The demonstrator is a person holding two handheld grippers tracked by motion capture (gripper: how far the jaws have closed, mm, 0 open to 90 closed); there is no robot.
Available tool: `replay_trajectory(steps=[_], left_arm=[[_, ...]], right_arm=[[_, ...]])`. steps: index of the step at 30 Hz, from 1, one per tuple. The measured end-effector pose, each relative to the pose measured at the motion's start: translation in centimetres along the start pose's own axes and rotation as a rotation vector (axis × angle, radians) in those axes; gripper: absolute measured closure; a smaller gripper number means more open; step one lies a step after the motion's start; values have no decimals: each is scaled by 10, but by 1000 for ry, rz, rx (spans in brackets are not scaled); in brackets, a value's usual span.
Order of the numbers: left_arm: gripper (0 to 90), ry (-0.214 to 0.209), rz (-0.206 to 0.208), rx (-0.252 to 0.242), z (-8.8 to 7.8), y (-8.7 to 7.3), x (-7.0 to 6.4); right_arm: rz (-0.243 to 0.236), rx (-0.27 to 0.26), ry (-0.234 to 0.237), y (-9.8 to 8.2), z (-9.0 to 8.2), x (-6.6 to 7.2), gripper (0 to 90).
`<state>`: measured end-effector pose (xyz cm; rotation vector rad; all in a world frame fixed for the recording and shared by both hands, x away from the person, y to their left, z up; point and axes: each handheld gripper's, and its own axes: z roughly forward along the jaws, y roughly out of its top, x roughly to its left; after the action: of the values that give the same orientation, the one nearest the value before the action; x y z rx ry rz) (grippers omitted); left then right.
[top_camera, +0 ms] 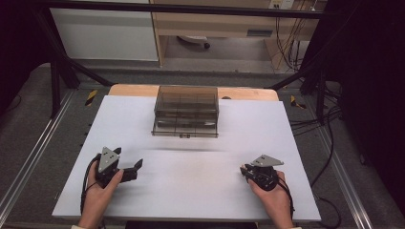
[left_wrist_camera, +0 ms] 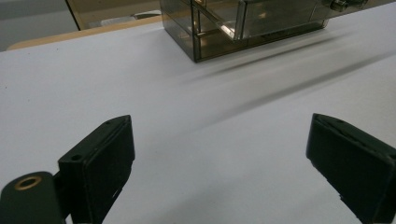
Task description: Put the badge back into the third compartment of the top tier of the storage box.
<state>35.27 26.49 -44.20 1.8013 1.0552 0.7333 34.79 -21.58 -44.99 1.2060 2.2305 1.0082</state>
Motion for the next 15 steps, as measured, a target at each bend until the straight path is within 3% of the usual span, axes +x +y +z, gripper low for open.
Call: replay_trajectory(steps=[15], left_arm=[[78, 8, -9, -11, -2, 1, 2]], right_arm=[[-4, 22, -8, 1, 9, 5, 721]])
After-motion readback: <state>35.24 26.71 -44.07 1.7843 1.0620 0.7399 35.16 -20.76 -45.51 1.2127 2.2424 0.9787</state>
